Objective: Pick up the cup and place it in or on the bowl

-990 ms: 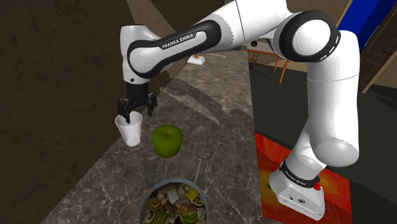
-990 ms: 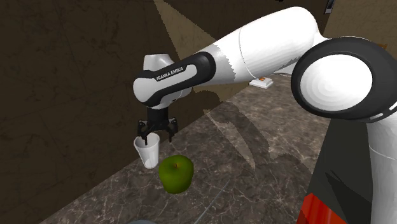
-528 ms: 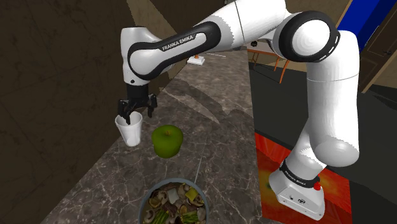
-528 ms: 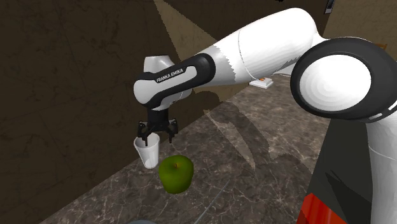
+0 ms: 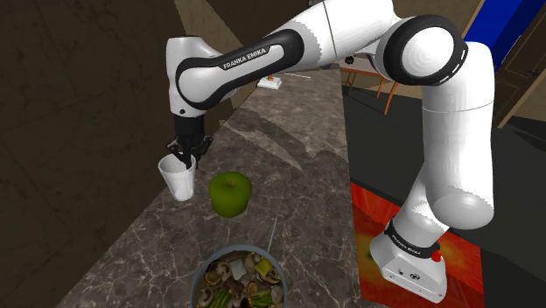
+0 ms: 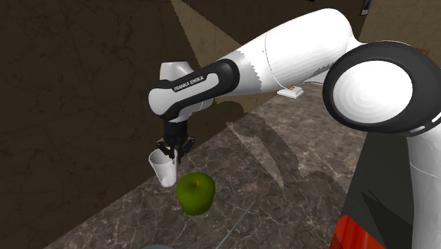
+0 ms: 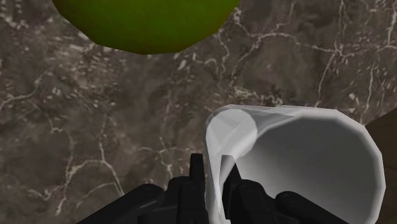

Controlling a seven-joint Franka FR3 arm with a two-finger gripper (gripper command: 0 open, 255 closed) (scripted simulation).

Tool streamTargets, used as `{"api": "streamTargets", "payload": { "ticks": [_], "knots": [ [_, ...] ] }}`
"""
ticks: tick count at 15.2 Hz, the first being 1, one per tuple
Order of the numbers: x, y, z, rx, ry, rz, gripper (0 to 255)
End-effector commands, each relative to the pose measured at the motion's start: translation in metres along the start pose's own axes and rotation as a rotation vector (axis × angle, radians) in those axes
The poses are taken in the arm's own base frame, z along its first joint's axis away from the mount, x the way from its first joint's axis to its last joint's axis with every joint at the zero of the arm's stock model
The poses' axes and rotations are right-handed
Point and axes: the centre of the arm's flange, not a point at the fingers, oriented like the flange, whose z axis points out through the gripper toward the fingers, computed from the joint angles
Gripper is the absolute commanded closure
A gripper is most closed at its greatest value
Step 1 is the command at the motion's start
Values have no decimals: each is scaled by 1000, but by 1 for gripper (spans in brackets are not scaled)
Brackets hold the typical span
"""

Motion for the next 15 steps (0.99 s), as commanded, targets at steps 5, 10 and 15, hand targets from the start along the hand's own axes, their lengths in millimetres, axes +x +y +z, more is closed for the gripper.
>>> {"api": "streamTargets", "payload": {
  "ticks": [5, 10, 15],
  "knots": [
    [-2, -2, -15, 0, -1, -1, 255],
    [-4, -5, -41, 0, -1, -1, 255],
    [-6, -8, -67, 0, -1, -1, 255]
  ]
}}
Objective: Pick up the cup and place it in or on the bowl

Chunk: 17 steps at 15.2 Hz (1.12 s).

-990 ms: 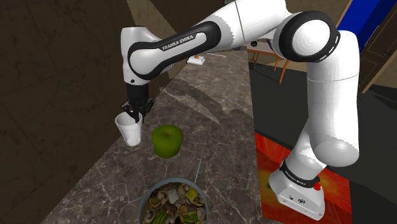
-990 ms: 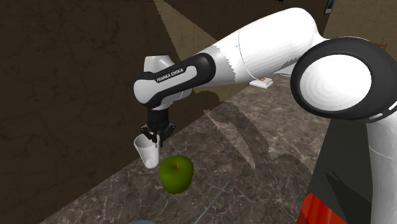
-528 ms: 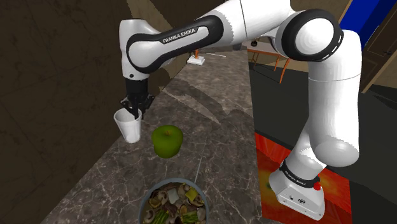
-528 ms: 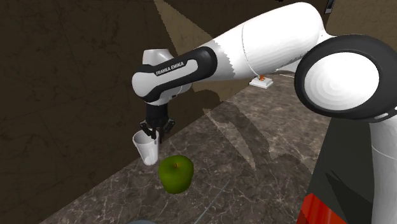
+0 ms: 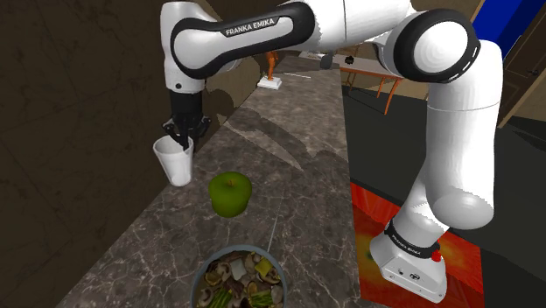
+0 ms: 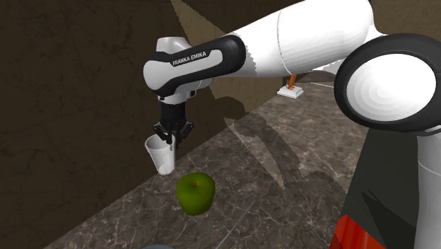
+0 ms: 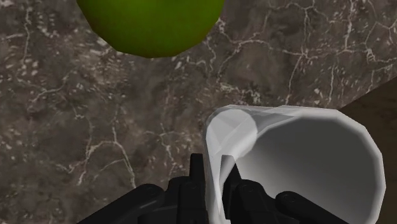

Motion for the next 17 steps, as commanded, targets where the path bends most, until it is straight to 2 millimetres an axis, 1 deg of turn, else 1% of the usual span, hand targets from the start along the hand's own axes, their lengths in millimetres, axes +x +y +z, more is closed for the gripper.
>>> {"api": "streamTargets", "payload": {
  "ticks": [1, 17],
  "knots": [
    [-2, -2, -10, 0, 0, 0, 255],
    [-9, -11, -94, 0, 0, 0, 255]
  ]
}}
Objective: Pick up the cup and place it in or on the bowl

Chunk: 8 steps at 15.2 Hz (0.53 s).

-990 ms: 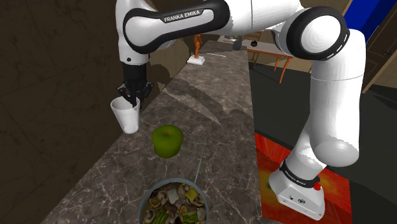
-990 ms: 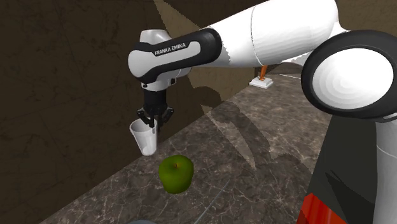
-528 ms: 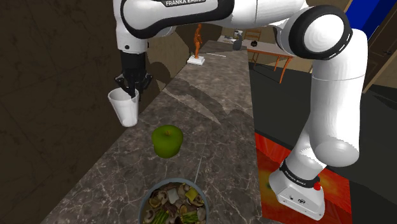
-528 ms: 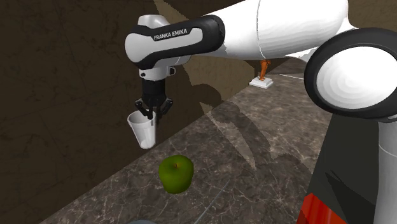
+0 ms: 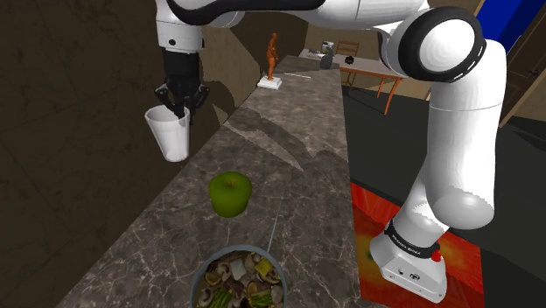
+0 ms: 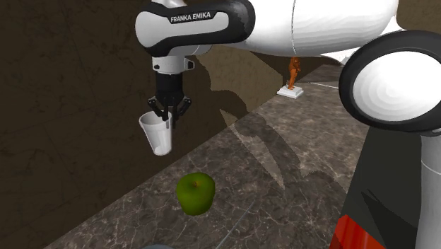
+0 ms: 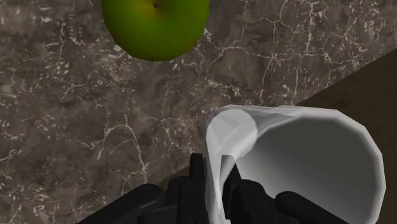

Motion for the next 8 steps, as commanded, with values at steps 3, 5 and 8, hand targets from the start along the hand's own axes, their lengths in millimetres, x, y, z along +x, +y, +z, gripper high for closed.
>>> {"api": "streamTargets", "payload": {
  "ticks": [3, 5, 8],
  "knots": [
    [-2, -3, -17, 0, 0, 0, 255],
    [-28, -7, -17, 0, 0, 0, 255],
    [-67, -14, -17, 0, 0, 0, 255]
  ]
}}
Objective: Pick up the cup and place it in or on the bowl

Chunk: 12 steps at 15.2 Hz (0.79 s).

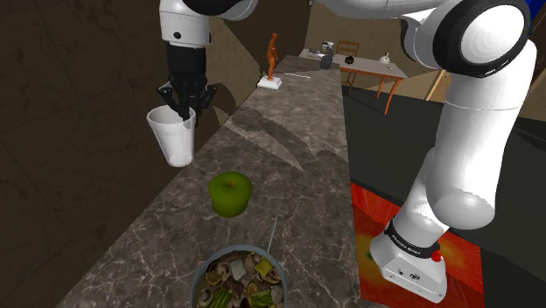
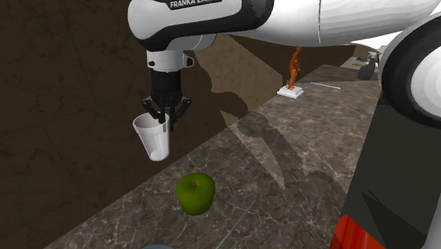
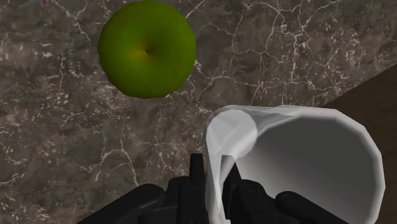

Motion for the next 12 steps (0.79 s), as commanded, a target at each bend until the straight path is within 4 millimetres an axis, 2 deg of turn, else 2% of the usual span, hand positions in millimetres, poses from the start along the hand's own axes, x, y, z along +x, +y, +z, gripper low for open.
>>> {"api": "streamTargets", "payload": {
  "ticks": [1, 12],
  "knots": [
    [-30, -4, -2, 0, 1, 1, 255],
    [-173, -28, -1, 0, 1, 1, 255]
  ]
}}
